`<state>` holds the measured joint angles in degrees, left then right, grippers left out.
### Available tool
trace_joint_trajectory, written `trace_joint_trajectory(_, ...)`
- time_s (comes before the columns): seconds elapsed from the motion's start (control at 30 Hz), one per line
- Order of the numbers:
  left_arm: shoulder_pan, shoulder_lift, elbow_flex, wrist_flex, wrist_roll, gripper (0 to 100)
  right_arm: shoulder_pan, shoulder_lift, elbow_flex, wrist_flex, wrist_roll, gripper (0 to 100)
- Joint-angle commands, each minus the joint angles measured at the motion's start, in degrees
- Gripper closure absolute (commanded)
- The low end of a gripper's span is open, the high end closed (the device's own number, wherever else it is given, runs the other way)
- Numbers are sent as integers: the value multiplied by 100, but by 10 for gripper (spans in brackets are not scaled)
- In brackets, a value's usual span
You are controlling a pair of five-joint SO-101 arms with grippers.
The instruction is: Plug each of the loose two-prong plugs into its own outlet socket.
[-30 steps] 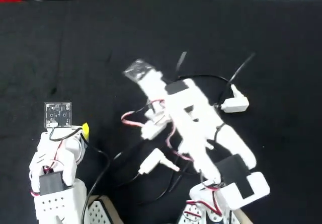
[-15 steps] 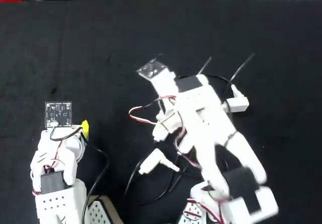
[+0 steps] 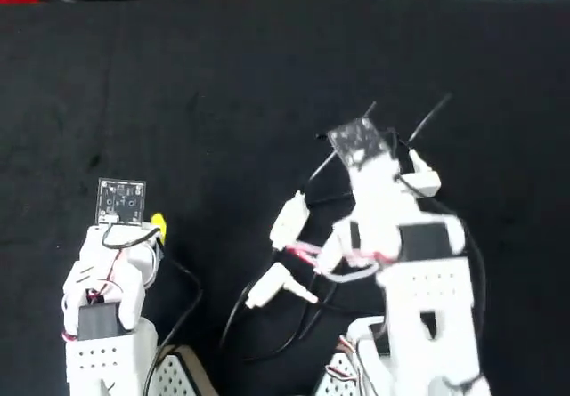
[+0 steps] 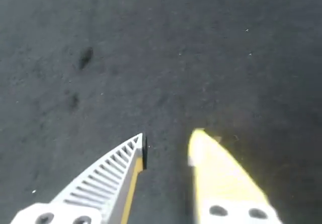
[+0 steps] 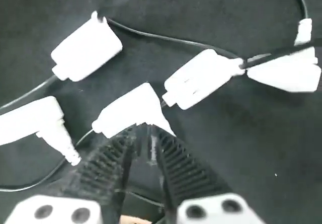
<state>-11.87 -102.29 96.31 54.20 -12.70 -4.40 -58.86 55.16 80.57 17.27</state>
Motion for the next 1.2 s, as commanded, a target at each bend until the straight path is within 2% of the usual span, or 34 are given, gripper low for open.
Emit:
trace_joint_trajectory(0.0, 66, -35, 101, -123, -26, 942, 132, -1095, 866, -484, -35, 977)
trace_joint_trajectory(0.1, 13, -18, 110, -53, -26, 930, 149, -2044, 1701, -1257, -35, 980)
trace_joint_trajectory(0.37, 13, -35, 110, 993, -26, 930, 123, -4971, 3380, -1354, -35, 980)
trace_joint_trajectory(0.53, -13, -35, 110, 1609, -26, 931, 141, -4655, 4127, -1565, -79, 980)
trace_joint_trajectory(0.77, -848, -35, 110, 1793, -26, 928, 220, -4655, 4145, -774, -35, 980)
trace_joint_trajectory(0.87, -1112, -35, 110, 1793, -18, 930, 677, -4655, 4145, -756, -35, 980)
trace_joint_trajectory(1.03, -1200, -35, 110, 1793, -18, 931, 1855, -4655, 4145, -774, -35, 979)
trace_joint_trajectory(1.17, -1200, -35, 110, 1793, -18, 931, 2207, -4655, 4145, -747, -79, 980)
